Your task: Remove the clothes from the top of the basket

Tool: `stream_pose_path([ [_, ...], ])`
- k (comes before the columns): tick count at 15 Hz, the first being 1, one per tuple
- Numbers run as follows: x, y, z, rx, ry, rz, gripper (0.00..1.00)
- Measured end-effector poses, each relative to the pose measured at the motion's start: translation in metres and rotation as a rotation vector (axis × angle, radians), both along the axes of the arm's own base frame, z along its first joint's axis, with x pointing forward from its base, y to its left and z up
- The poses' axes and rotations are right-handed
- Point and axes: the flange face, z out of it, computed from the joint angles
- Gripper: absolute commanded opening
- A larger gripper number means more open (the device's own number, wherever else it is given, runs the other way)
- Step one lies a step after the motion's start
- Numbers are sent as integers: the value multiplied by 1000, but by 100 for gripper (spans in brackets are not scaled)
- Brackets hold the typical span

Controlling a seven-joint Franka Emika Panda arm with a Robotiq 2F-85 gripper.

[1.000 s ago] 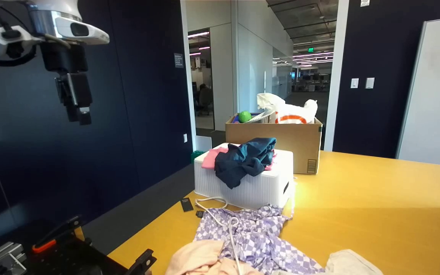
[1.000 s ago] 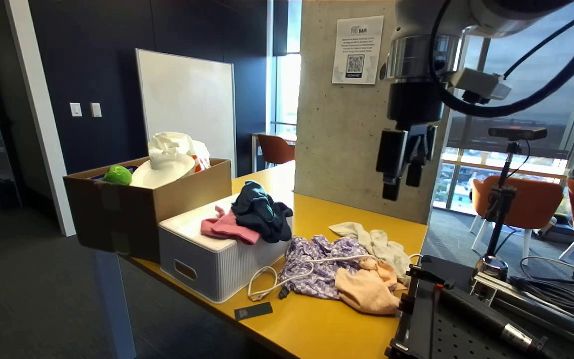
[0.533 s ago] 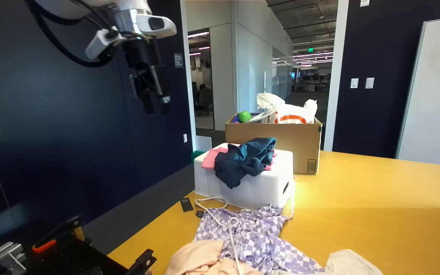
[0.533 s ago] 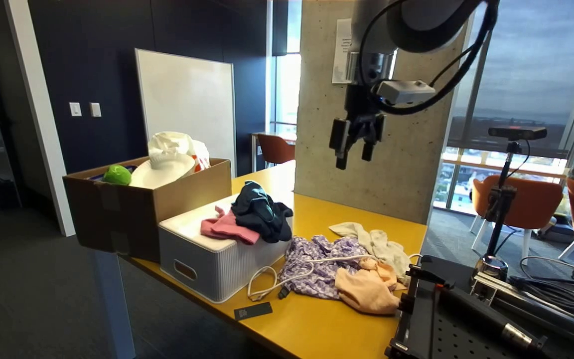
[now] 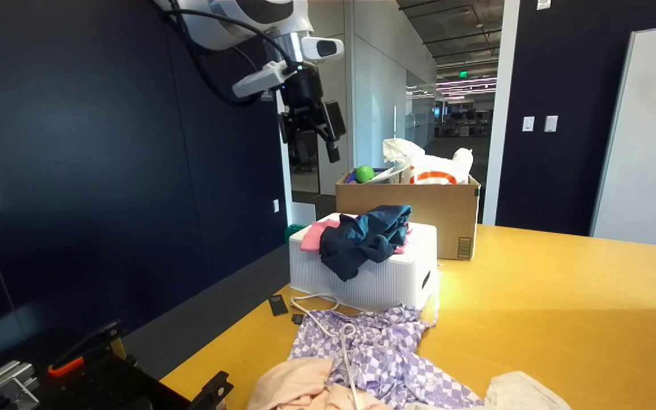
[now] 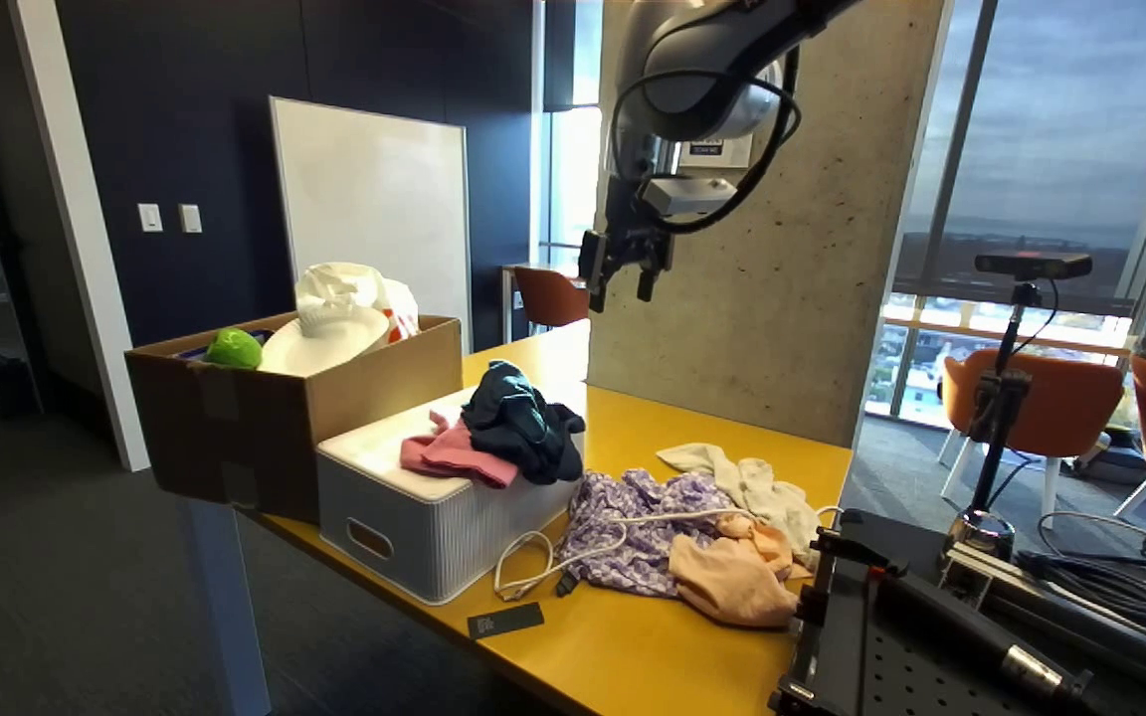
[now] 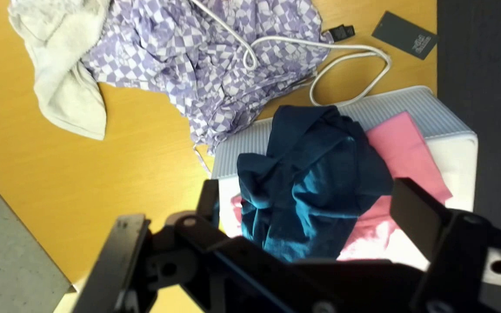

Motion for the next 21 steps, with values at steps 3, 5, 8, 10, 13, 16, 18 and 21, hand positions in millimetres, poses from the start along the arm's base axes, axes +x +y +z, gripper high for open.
stream_pose_path([
  [3, 28, -17, -1, 40, 7, 29, 100],
  [5, 34, -19, 0, 46, 9, 32, 100],
  [8, 34, -18, 1, 45, 8, 34, 100],
  [10, 36, -22, 2, 41, -13, 30, 100],
  [13, 59, -29, 6, 28, -48, 42, 100],
  [16, 94, -26, -10, 27, -65, 99, 100],
  [18, 113, -16, -29, 32, -40, 131, 100],
  [21, 133, 2, -58, 45, 23, 166, 100],
])
